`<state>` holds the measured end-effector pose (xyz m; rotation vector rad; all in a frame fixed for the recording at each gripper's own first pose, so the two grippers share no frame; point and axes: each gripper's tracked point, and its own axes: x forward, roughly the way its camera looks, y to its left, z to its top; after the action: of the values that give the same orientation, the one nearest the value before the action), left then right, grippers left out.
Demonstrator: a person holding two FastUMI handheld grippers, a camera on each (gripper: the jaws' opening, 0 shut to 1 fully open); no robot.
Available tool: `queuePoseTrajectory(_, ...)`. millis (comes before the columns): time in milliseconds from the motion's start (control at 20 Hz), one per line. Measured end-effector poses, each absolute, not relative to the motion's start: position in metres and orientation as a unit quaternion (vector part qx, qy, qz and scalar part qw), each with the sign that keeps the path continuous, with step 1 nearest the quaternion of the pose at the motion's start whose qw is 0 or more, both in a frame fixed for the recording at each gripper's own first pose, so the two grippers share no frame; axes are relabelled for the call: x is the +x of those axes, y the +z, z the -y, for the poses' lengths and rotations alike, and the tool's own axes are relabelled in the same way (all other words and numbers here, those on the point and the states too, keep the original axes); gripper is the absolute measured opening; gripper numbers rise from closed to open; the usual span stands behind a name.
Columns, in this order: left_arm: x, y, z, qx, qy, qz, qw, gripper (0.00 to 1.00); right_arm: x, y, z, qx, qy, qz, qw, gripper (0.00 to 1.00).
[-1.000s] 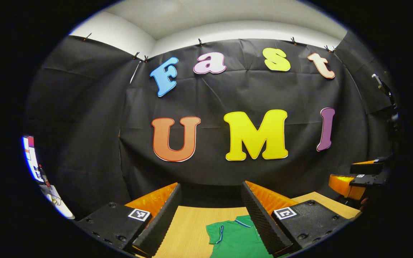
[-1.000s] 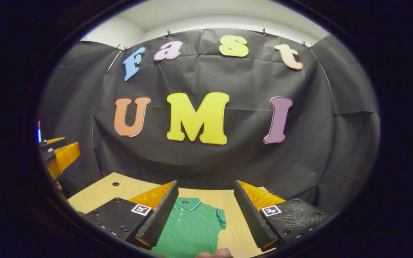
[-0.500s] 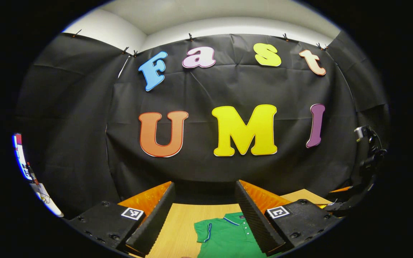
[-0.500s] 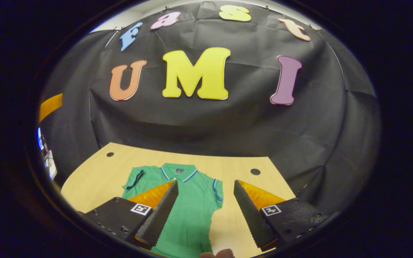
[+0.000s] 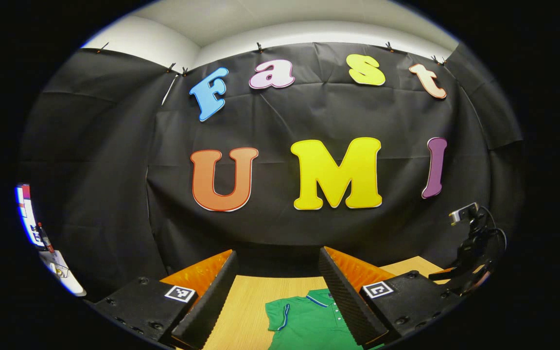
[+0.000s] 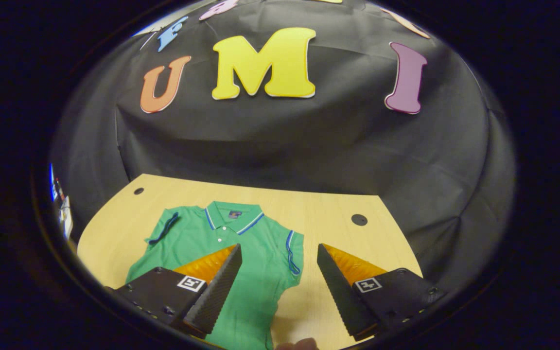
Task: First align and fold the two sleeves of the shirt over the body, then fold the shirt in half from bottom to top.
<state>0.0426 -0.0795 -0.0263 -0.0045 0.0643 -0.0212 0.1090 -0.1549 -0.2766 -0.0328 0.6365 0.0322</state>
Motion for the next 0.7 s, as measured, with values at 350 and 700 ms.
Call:
queuePoseTrajectory(350,0.056,-0.027,0.074,0.005,0.017,-0.035,0.999,1.0,0.144,-0.351,0.182,-0.039,0.022,-0.362,0.931,0.96)
queuePoseTrajectory(700,0.068,-0.033,0.082,0.014,0.021,-0.049,0.998,1.0,0.159,-0.408,0.18,-0.031,0.04,-0.416,0.908,0.95)
